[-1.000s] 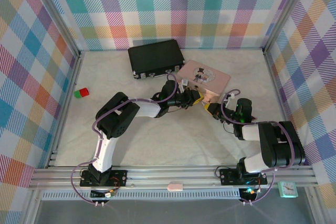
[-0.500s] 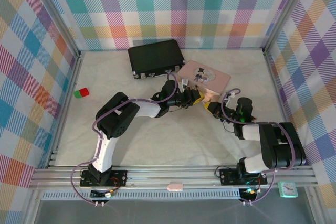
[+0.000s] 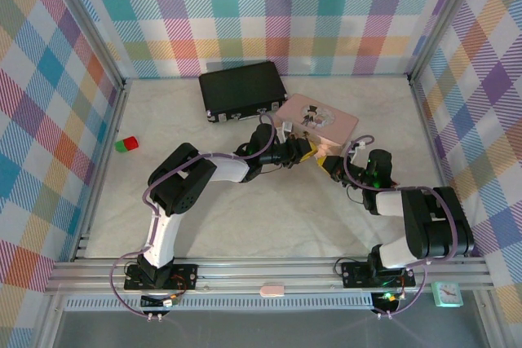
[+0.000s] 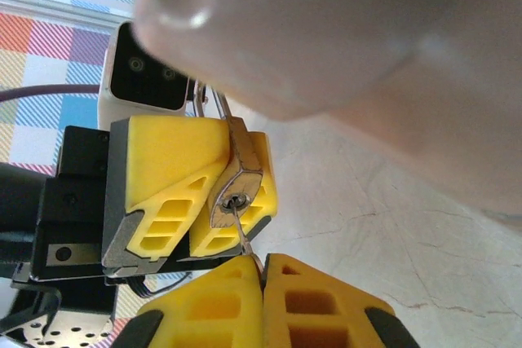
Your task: Unlock the padlock with the key
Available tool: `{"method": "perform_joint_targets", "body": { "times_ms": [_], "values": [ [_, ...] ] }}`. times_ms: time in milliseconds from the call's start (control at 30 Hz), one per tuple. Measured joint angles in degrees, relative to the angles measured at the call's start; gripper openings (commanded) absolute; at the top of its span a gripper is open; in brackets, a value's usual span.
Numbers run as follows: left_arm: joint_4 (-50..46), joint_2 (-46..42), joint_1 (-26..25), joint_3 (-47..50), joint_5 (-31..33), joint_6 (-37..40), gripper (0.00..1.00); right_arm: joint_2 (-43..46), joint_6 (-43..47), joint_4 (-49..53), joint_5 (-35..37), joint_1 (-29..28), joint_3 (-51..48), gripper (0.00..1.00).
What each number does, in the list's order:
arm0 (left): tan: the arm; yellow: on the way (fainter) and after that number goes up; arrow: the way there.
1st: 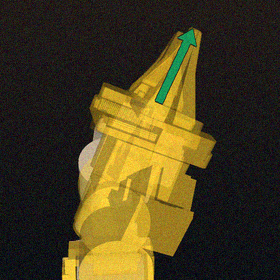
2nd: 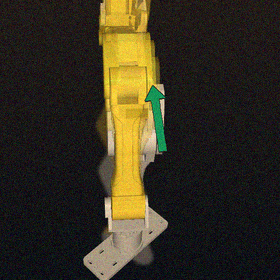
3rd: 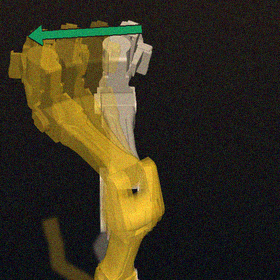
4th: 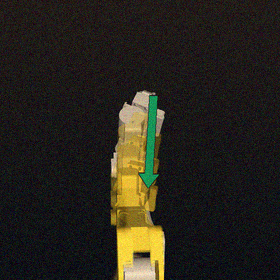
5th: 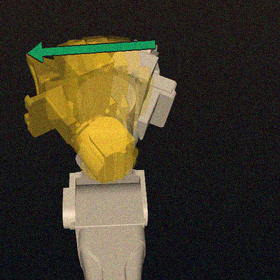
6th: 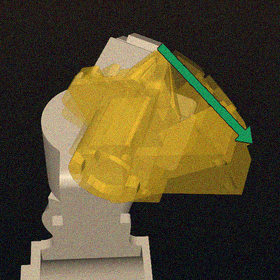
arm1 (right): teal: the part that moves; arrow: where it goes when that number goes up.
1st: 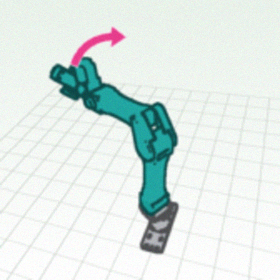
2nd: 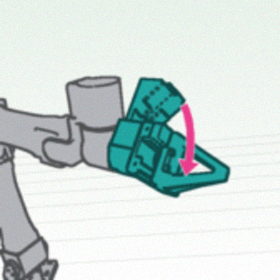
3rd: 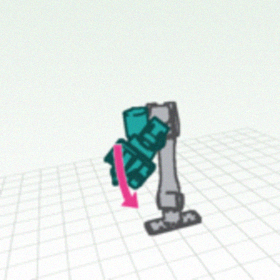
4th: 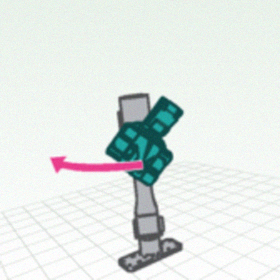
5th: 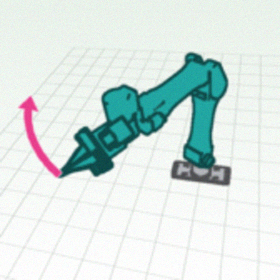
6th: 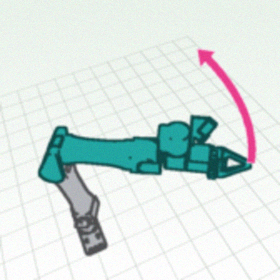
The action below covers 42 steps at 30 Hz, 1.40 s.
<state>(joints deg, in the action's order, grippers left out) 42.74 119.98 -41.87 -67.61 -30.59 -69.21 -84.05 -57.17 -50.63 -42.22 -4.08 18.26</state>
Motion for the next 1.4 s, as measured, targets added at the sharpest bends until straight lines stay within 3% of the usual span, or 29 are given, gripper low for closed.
{"method": "perform_joint_targets", "body": {
  "times_ms": [367, 500, 733, 1133, 1400],
  "values": [
    [2.54, -0.04, -0.04, 1.27, 0.90, -0.94, 0.00, -10.93, -16.20, -16.72, -2.58, 0.00, 1.22, 0.00],
    [2.71, -0.04, -0.33, 1.38, 1.31, -1.64, 0.00, -12.39, -18.34, -18.23, -3.17, 0.00, 2.03, 0.00],
    [3.45, -0.07, -0.48, 1.36, 1.55, -2.14, 0.00, -7.72, -16.33, -9.94, -1.33, -0.15, 2.86, 0.00],
    [3.96, -0.04, -1.03, -0.15, 3.04, -3.48, 0.00, 3.74, -14.69, 5.88, 11.69, -3.93, 3.80, 0.00],
    [3.91, -0.04, -1.97, -0.13, 5.60, -3.45, 0.00, 6.73, -11.96, 12.48, 14.56, -4.22, 4.81, 0.20]
  ]
}}
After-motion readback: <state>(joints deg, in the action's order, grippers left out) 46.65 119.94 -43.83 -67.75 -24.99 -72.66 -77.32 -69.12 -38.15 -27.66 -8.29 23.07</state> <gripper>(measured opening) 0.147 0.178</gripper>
